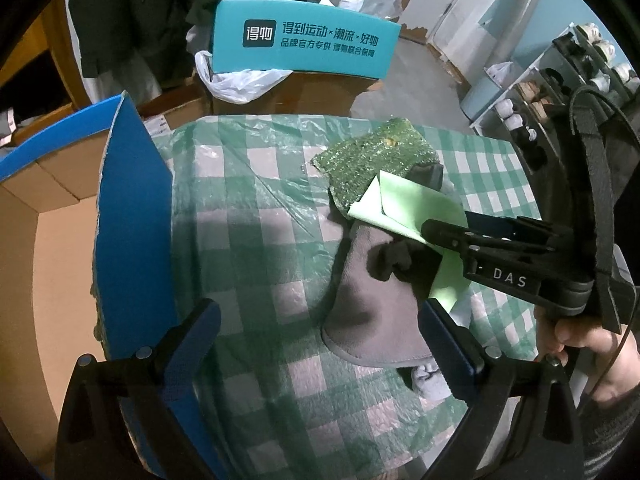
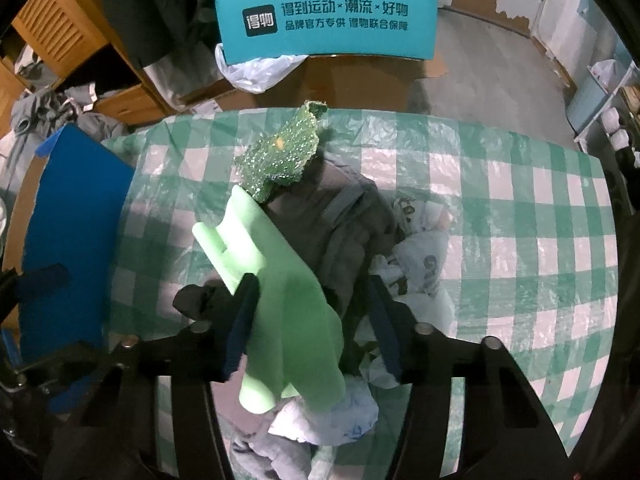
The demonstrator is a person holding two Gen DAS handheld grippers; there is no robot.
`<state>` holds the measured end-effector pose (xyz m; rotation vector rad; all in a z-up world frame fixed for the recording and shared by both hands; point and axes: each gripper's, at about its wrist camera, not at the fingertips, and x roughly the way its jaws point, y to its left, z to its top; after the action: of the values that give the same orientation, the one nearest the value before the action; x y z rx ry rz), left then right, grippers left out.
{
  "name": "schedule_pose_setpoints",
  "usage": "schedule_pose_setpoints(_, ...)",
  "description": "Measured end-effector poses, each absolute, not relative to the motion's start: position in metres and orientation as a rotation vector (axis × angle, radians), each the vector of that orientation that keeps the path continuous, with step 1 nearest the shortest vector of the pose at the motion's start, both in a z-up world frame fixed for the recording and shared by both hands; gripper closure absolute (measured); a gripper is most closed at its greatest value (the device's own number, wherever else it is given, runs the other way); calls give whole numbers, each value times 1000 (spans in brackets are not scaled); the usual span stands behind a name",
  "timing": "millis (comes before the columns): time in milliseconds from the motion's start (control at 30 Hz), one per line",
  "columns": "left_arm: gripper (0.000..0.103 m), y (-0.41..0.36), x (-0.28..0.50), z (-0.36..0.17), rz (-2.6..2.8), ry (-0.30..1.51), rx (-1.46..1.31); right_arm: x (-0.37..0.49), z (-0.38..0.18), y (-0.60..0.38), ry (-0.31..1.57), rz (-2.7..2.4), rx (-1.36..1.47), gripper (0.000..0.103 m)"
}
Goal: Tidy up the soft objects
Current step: 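Move the right gripper down onto the light green cloth and black glove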
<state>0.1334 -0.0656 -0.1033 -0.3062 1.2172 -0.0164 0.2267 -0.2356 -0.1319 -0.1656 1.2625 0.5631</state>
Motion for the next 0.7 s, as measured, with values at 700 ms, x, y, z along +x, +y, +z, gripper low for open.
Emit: schedule_pose_setpoints(700, 3, -89, 126, -97, -57, 1208, -276, 208, -95, -247, 1166, 615, -114, 94)
